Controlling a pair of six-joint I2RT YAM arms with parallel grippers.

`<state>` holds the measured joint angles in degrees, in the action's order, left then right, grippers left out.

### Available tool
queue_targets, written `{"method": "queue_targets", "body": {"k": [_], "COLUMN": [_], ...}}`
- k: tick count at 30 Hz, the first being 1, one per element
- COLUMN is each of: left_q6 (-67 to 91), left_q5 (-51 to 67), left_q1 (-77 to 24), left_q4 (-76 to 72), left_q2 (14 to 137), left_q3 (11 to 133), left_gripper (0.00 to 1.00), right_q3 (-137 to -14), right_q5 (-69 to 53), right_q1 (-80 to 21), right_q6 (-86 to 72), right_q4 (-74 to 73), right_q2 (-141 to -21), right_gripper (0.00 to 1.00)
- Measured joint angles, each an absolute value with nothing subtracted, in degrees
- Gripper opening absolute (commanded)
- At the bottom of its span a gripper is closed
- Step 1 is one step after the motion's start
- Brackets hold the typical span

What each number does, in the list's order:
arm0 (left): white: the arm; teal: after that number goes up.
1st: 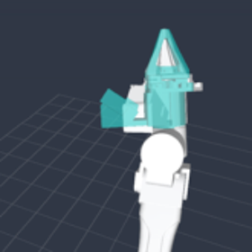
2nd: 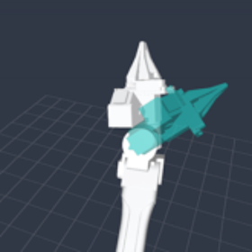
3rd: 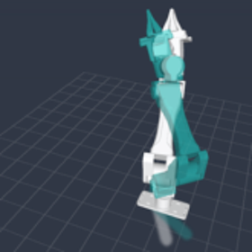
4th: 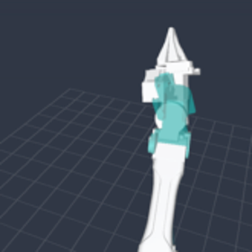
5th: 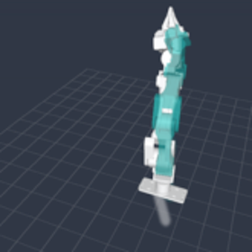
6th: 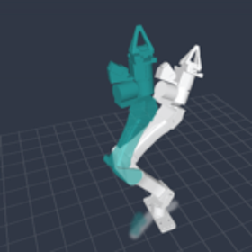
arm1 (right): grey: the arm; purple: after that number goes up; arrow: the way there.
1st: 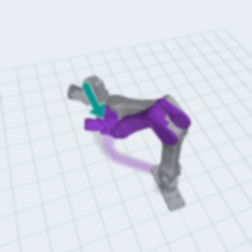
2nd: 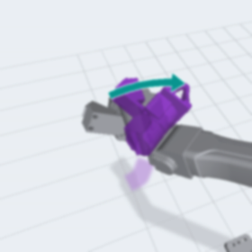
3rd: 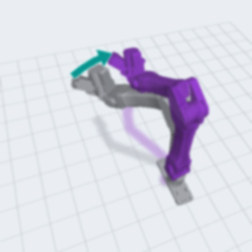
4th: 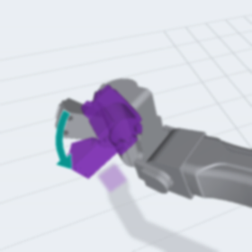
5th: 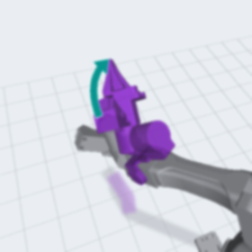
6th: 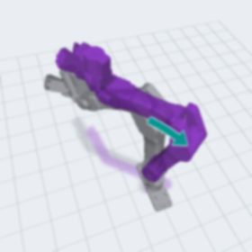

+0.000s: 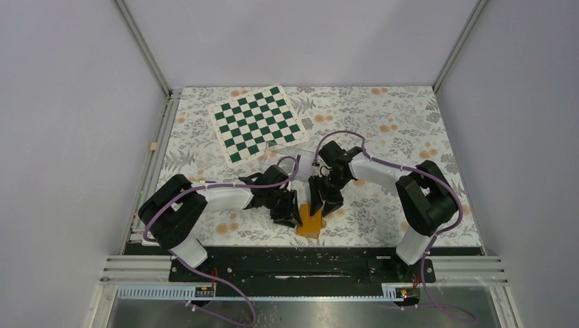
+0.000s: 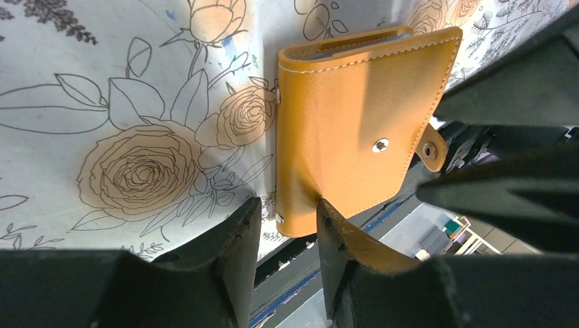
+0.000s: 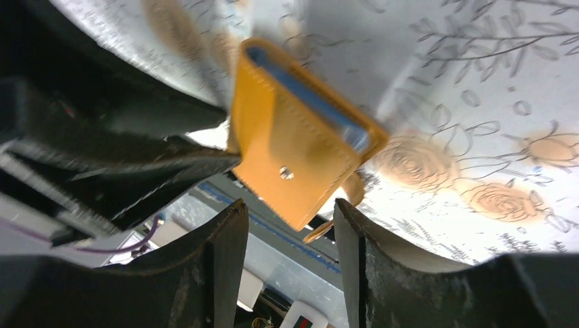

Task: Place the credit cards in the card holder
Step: Close the card holder at the center of the board.

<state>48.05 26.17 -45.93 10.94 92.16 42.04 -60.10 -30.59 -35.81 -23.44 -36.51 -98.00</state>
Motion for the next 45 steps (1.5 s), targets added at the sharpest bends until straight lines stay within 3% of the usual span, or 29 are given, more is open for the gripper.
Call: {"method": "queue_targets", "body": {"k": [3,10,13,29,45], "left_q6": [48.0,48.1,48.1,49.3,51.1], "left_q5": [26.2,26.2,26.0,24.9,25.5], "left_q1": [-46.0,-46.0,-46.0,-47.2,-51.6], "left_q4": [11.0,11.0,11.4,14.0,15.7], "left_q2": [92.2,92.1,91.8,85.8,95.0], "left_q3": [42.1,42.2,42.2,45.7,51.0], "left_gripper": [0.37,0.38,0.42,0.47,0.3], "right_q3": [-60.1,-60.1,-59.4,-48.4,-47.2], "right_q5": [-28.9,-26.8,-27.0,-35.5,-37.1], "right_q1": [-35.7,-35.6,-35.6,-35.1,-35.0], "right_q6": [-24.5,-26.0,-26.5,-32.3,-33.6], "right_q4": [-36.4,-35.2,-33.7,-21.8,-19.6], "right_q2": [-100.5,-103.0,-103.0,-99.9,-99.9], "right_gripper": [0.53,0.24,0.17,0.13,0.12]}}
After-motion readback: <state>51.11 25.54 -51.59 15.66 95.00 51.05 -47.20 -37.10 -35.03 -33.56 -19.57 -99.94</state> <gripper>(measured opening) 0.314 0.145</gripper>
